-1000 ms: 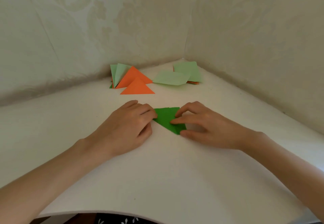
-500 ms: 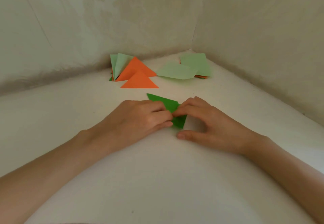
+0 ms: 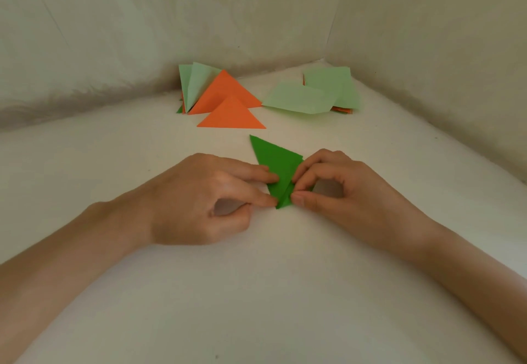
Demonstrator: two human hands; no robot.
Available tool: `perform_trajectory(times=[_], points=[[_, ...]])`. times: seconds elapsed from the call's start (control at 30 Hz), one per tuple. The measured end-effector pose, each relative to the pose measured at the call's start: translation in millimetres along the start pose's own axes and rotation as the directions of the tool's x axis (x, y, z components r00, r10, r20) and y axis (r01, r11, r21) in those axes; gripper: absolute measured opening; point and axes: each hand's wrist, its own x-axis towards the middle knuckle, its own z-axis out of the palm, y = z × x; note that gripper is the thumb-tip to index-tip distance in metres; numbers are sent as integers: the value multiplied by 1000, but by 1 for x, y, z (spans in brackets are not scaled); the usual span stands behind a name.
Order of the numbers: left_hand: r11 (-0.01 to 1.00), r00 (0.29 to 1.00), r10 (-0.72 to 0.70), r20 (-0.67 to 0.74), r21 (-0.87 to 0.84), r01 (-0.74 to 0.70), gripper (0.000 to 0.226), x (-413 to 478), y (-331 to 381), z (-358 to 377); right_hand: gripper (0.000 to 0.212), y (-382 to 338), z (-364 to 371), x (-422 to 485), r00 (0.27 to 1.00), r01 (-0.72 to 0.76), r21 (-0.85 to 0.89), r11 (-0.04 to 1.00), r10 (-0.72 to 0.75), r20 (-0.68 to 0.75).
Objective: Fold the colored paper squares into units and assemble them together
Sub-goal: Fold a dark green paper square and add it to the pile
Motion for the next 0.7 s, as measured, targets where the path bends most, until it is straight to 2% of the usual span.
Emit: perform_trajectory(times=[0.2,0.57,0.7], points=[[999,999,21,26,33,-22,35,0,2,-2,19,-5,5,2,995,-84,-34,996,82,-61],[999,997,35,62,-31,-33,39,3,6,-5,17,-6,6,3,996,-82,-76,994,78,-54],[999,996,38,86,-1,-38,38,2,6,-5,18,-6,5,3,995,-86,-67,994,83,-48]])
